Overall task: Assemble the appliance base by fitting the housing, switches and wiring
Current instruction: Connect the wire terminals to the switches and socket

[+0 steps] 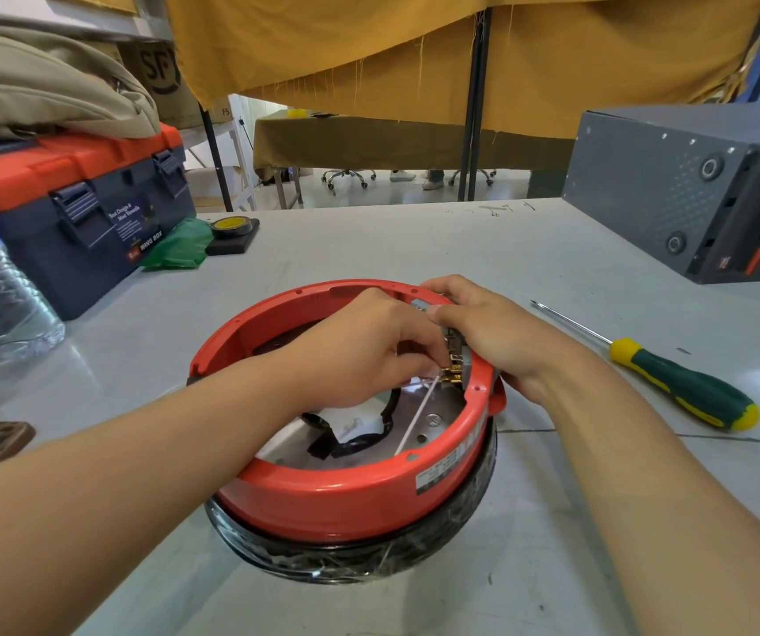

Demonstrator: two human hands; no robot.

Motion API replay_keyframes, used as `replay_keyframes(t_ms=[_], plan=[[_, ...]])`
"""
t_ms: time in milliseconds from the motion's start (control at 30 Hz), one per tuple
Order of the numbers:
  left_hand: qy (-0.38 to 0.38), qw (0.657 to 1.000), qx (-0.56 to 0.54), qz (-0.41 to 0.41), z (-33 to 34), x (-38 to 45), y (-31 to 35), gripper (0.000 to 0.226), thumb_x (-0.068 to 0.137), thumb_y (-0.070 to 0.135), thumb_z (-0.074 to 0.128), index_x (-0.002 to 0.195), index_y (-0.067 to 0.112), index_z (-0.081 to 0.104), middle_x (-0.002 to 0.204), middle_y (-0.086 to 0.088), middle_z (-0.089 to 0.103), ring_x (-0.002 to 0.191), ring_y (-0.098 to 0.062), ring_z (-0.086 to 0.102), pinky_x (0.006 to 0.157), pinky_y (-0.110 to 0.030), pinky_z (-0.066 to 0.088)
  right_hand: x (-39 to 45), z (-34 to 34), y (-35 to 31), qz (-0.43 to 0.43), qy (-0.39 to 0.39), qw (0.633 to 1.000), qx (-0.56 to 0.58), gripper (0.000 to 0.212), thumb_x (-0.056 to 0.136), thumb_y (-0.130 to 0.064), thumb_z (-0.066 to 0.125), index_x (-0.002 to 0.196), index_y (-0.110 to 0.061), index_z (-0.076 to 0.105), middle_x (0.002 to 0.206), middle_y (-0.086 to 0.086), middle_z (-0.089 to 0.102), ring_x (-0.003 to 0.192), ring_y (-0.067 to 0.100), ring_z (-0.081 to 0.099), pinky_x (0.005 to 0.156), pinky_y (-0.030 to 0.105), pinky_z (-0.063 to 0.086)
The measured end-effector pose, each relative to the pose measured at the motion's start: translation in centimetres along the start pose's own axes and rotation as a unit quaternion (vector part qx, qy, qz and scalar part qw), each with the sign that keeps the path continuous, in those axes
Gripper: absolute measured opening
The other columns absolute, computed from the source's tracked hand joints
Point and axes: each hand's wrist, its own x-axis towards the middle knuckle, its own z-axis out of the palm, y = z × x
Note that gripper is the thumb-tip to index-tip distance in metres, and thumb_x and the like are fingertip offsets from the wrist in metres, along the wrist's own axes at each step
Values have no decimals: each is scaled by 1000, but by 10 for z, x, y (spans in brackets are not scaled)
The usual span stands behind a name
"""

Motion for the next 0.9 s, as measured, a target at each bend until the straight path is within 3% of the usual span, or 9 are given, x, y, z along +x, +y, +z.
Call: replay_keyframes(t_ms=[100,267,400,500,600,667,767,833,900], plan=[[-9,998,-46,-47,-2,1,0,7,82,10,69,84,14,73,69,7,69,62,-2,62,59,-6,40,-1,-2,-2,-10,3,1000,3,27,96,-14,47,120,-21,56,113,7,65,104,33,62,94,50,48],[-10,991,-82,-103,-12,3,0,8,81,9,70,83,16,71,72,2,72,63,-2,66,65,-12,49,-2,-5,-2,-17,2,1000,25,26,92,-7,49,108,-22,63,104,8,70,92,31,66,85,45,52],[17,986,-84,-144,-27,-4,-7,10,82,11,69,86,20,71,73,2,72,68,-4,66,68,-13,49,0,-5,0,-13,19,999,50,26,91,-10,57,113,-22,65,102,3,70,79,16,69,67,26,55],[72,976,-100,-179,-40,-22,-19,13,81,12,71,82,25,71,76,5,72,70,-1,65,69,-8,47,0,-6,0,-7,41,998,40,28,90,-14,61,116,-22,62,103,-1,68,71,6,65,58,17,49],[138,957,-117,-228,-51,-47,-35,13,81,13,71,83,25,72,80,5,72,80,-10,67,81,-24,52,-1,-6,-1,-4,63,996,57,25,88,-12,64,112,-14,61,93,-2,68,56,-1,63,49,14,46],[191,940,-107,-261,-56,-63,-47,16,81,11,70,81,27,72,81,8,71,82,-11,65,81,-29,51,-2,-7,-2,-6,77,995,60,23,87,-10,65,109,-12,63,85,-4,67,47,-4,60,43,11,43],[246,911,-124,-307,-60,-85,-63,25,82,6,67,76,29,70,82,11,70,82,-5,64,76,-22,48,-3,-8,-3,-14,84,995,58,20,86,-9,66,106,-11,65,67,-11,68,43,-3,59,41,10,41],[231,900,-130,-347,-59,-98,-76,27,83,1,65,77,28,70,84,9,71,82,-3,64,75,-19,48,-3,-7,-4,-14,82,995,54,18,86,-9,66,104,-12,66,52,-15,64,40,-3,56,41,10,41],[203,896,-116,-378,-53,-108,-87,26,83,-3,63,79,23,69,85,5,71,84,-9,65,77,-22,49,-3,-7,-4,-13,83,995,51,17,85,-10,67,101,-13,67,57,-14,67,46,-1,59,46,13,45]])
